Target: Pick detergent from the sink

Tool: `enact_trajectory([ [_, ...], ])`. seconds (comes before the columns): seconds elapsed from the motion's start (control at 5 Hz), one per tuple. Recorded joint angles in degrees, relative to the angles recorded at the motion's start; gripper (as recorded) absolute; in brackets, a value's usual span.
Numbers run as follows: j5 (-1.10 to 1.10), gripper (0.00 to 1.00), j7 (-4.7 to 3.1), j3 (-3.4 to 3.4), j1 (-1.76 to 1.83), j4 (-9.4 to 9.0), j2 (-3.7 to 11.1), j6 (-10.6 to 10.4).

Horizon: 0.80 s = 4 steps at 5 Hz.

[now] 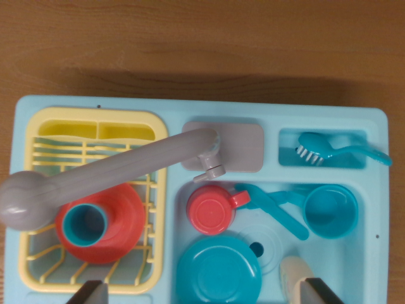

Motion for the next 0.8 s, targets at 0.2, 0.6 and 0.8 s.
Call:
enact_trajectory([
  [0.2,0.21,0.0,-1.05,-0.38,-0.32,-1.73,0.21,-1.8],
  [0.6,0.44,0.0,-2.23,-0.81,-0.67,-3.68,0.46,-3.9],
  [0.8,0.44,0.0,-2.23,-0.81,-0.67,-3.68,0.46,-3.9],
])
